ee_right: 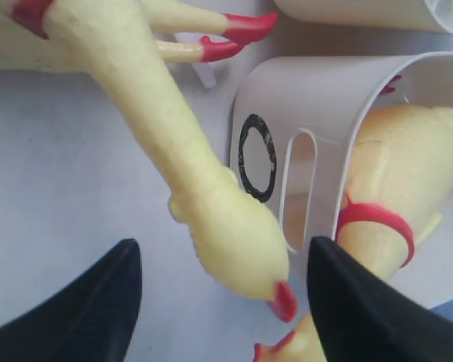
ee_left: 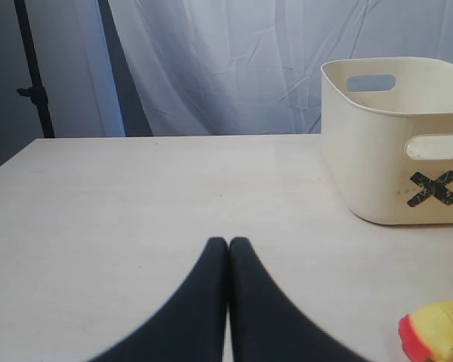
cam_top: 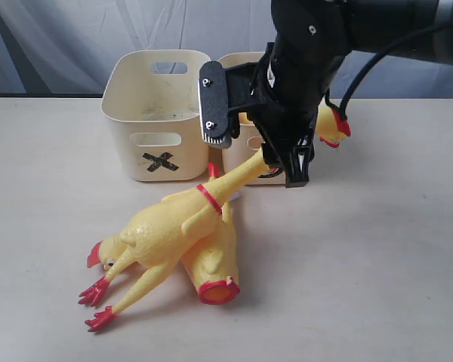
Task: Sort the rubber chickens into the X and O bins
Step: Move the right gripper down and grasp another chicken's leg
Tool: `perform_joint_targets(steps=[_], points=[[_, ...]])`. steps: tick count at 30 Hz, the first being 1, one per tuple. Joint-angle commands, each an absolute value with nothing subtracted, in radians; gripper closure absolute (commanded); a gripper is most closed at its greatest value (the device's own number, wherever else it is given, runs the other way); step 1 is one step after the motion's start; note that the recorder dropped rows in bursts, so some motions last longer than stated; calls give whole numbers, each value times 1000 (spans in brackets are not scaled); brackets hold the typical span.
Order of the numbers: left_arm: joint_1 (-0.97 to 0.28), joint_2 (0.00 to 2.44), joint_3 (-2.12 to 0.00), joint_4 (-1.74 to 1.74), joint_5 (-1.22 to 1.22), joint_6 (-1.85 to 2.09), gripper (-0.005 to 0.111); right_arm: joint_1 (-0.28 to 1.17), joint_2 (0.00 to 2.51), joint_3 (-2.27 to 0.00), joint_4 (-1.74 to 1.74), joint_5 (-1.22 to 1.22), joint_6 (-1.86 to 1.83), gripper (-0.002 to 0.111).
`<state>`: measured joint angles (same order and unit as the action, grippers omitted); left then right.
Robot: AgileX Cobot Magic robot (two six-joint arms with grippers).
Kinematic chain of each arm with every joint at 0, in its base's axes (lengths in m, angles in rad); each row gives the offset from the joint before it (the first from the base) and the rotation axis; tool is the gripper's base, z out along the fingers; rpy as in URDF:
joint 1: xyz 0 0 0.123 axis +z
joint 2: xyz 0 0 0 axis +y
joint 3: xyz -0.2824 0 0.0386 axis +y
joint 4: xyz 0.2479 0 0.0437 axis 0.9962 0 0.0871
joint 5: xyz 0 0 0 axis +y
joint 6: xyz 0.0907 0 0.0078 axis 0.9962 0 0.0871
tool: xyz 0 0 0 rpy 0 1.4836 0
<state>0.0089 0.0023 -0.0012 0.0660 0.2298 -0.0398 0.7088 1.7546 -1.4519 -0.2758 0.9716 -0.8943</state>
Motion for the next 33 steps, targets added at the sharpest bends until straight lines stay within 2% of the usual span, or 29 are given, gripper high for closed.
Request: perform_joint_targets(steps=[1,23,26,30,33], points=[[8,0,0,69,224,-43,107,710,1778,-1448,-309,955,-900,48],[8,0,0,69,224,-43,107,710,1870,-1448,-370,908,-897,49],[8,0,0,69,224,-43,107,710,1875,-1448,-370,912,-897,54],[8,0,0,69,224,-43,107,710,1878,-1448,-370,924,-897,72],[8,0,0,69,224,-43,107,710,1878,-1448,-376,958,-897,79]])
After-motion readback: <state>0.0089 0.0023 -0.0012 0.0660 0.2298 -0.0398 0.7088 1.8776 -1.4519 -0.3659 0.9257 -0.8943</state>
